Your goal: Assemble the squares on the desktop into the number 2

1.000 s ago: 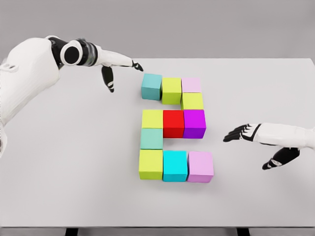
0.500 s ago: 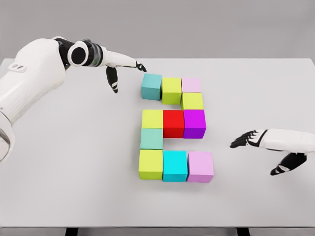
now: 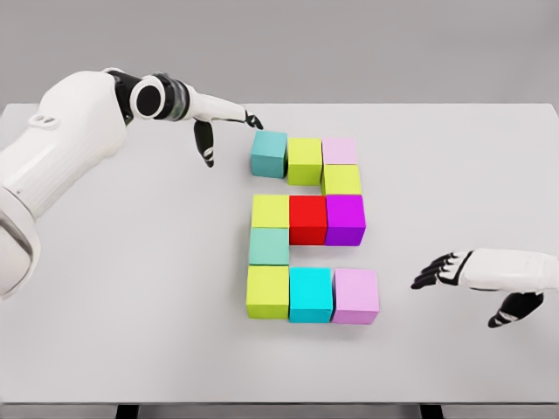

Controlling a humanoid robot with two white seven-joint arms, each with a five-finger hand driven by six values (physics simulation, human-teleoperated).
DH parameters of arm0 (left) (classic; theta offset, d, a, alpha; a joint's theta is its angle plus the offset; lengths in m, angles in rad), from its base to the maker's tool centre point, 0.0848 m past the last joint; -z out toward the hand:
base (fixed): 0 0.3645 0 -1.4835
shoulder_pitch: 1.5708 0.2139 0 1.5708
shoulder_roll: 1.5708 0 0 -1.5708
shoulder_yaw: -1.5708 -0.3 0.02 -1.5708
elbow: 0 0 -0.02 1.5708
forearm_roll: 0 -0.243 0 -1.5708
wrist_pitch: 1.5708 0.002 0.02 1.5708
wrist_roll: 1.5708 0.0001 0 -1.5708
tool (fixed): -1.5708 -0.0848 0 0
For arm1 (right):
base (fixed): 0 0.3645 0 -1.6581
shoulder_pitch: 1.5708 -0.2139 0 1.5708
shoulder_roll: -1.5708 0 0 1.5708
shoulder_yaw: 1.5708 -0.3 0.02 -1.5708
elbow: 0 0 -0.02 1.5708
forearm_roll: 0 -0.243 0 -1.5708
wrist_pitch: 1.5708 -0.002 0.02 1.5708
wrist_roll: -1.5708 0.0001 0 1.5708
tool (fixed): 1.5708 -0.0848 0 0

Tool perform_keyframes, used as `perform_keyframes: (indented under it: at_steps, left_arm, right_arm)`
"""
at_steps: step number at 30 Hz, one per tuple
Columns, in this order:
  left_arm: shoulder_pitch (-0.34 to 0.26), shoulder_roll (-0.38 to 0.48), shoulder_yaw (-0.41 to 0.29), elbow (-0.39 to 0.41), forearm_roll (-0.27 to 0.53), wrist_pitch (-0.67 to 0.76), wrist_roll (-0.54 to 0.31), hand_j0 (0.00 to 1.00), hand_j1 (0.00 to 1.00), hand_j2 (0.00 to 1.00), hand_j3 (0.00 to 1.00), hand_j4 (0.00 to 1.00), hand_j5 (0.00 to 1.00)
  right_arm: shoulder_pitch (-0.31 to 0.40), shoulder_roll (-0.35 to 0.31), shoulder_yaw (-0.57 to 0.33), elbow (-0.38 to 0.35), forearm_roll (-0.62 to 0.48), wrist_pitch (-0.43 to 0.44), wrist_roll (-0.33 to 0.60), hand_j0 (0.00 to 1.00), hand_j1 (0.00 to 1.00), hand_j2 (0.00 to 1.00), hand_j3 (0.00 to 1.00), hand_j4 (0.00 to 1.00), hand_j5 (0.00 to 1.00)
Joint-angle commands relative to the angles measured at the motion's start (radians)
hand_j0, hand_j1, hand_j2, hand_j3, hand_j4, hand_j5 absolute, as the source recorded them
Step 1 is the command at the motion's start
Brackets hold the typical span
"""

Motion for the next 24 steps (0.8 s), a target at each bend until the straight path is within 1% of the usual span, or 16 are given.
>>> perform_keyframes:
  at_steps: [1,2,8,13,18,21,24]
  left_arm:
    - [0.000,-0.002,0.002,0.001,0.002,0.000,0.000,1.00,1.00,1.00,1.00,1.00,1.00]
    - [0.000,-0.002,0.002,0.000,0.003,0.000,0.000,1.00,1.00,1.00,1.00,1.00,1.00]
    - [0.002,0.003,0.002,-0.009,0.008,-0.014,0.000,1.00,1.00,1.00,1.00,1.00,1.00]
    - [0.003,0.009,0.002,-0.014,0.009,-0.019,0.000,1.00,1.00,1.00,1.00,1.00,1.00]
    - [0.005,0.012,0.002,-0.028,0.009,-0.019,0.000,1.00,1.00,1.00,1.00,1.00,1.00]
    - [0.005,0.012,0.002,-0.028,0.011,-0.019,0.000,1.00,1.00,1.00,1.00,1.00,1.00]
    - [0.005,0.012,0.004,-0.029,0.011,-0.019,0.000,1.00,1.00,1.00,1.00,1.00,1.00]
  right_arm:
    - [0.000,-0.001,0.010,-0.024,0.010,0.002,0.000,1.00,1.00,1.00,1.00,1.00,1.00]
    - [0.000,0.000,0.013,-0.038,0.021,0.002,0.000,1.00,1.00,1.00,1.00,1.00,1.00]
    - [-0.003,0.013,0.018,-0.036,0.026,0.002,0.000,1.00,1.00,1.00,1.00,1.00,1.00]
    - [-0.012,0.053,0.018,-0.031,0.055,0.002,0.000,1.00,1.00,1.00,1.00,1.00,1.00]
    - [-0.017,0.073,0.018,-0.021,0.072,0.002,0.000,1.00,1.00,1.00,1.00,1.00,1.00]
    - [-0.040,0.105,0.020,0.008,0.089,0.002,0.000,1.00,1.00,1.00,1.00,1.00,1.00]
    - [-0.051,0.117,0.027,0.018,0.104,0.002,0.000,1.00,1.00,1.00,1.00,1.00,1.00]
